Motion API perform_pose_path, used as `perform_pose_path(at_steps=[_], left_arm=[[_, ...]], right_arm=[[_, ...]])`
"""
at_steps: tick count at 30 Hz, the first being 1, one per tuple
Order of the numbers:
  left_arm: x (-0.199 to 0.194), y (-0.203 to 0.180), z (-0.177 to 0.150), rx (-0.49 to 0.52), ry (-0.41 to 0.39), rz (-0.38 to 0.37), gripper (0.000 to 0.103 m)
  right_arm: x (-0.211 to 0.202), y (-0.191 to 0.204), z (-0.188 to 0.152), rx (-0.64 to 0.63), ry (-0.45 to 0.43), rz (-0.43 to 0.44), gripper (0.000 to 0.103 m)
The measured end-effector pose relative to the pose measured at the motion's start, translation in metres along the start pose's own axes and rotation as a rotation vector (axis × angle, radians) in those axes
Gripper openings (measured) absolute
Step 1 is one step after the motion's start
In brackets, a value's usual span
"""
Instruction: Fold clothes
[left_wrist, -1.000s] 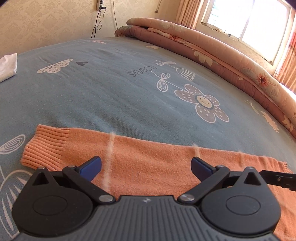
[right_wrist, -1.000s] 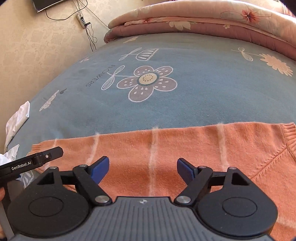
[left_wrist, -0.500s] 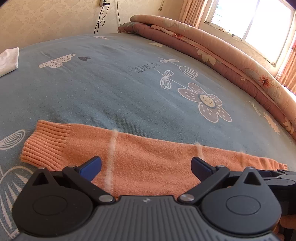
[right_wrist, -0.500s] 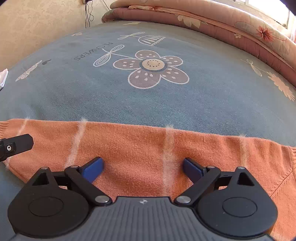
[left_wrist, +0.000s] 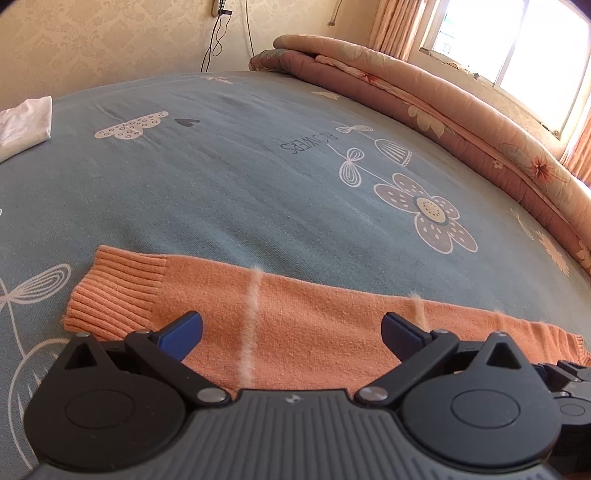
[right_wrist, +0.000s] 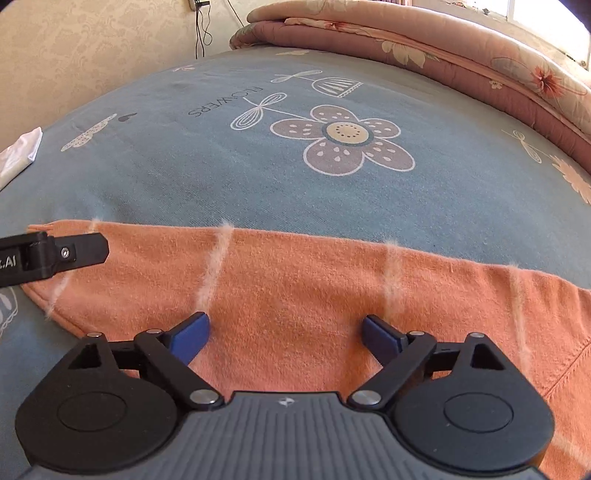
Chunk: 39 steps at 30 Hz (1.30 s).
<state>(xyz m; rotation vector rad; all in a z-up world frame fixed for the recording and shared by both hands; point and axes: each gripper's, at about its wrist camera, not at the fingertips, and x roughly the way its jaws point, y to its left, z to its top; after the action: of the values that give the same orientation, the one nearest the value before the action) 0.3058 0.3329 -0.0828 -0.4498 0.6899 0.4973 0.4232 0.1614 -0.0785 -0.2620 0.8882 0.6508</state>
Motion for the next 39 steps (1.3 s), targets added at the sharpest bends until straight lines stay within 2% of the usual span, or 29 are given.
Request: perform_pose_path(at_steps=[6,8,10,14,19,20,23,24,25,28,29,31,33,36,39], left_arm=[[-0.004,0.016,0.007,-0.039,-0.017,0.032,0.102],[-0.006,0.021,0.008,-0.053,-0.023,0.036,0.102],[-0.007,0.025,0.009,-0.058,-0.025,0.039,0.102],[-0.007,0.032,0.01,-0.066,-0.025,0.051,0.102],[-0.008,0.042,0.015,-0.102,-0.035,0.062,0.102],[-0.009,0.044,0.015,-0.107,-0.037,0.065,0.102],[-0.009,0.051,0.016,-0.115,-0.037,0.074,0.102],[-0.01,0.053,0.016,-0.117,-0.037,0.078,0.102],[-0.01,0.055,0.016,-0.121,-0.037,0.083,0.102],[-0.008,0.06,0.017,-0.139,-0.035,0.102,0.102],[-0.008,0.061,0.017,-0.141,-0.035,0.1,0.102],[-0.009,0.061,0.018,-0.134,-0.037,0.093,0.102],[-0.01,0.062,0.018,-0.133,-0.037,0.087,0.102],[-0.011,0.064,0.019,-0.147,-0.031,0.028,0.102],[-0.012,0.059,0.019,-0.149,-0.029,-0.063,0.102]], right_arm=[[-0.005,0.01,0.013,0.061,0.015,0.049,0.088],[0.009,0.028,0.009,-0.016,0.043,0.008,0.091],[0.018,0.042,0.009,-0.073,0.01,-0.036,0.096],[0.024,0.048,0.017,-0.006,0.004,-0.047,0.098],[0.002,0.087,-0.011,-0.11,-0.01,-0.002,0.098],[-0.001,0.091,-0.013,-0.121,-0.019,0.016,0.095],[-0.006,0.084,-0.006,-0.087,-0.032,0.107,0.094],[-0.007,0.079,-0.004,-0.056,-0.042,0.111,0.094],[-0.009,0.075,-0.002,-0.028,-0.051,0.11,0.093],[0.005,0.082,-0.002,-0.04,-0.033,0.022,0.094],[0.01,0.087,-0.004,-0.051,-0.026,0.009,0.099],[0.013,0.107,-0.006,-0.103,-0.04,0.021,0.101],[0.01,0.116,-0.003,-0.122,-0.04,0.146,0.101],[0.0,0.108,0.002,-0.089,-0.037,0.213,0.097],[-0.018,0.083,-0.003,-0.084,-0.034,0.15,0.097]])
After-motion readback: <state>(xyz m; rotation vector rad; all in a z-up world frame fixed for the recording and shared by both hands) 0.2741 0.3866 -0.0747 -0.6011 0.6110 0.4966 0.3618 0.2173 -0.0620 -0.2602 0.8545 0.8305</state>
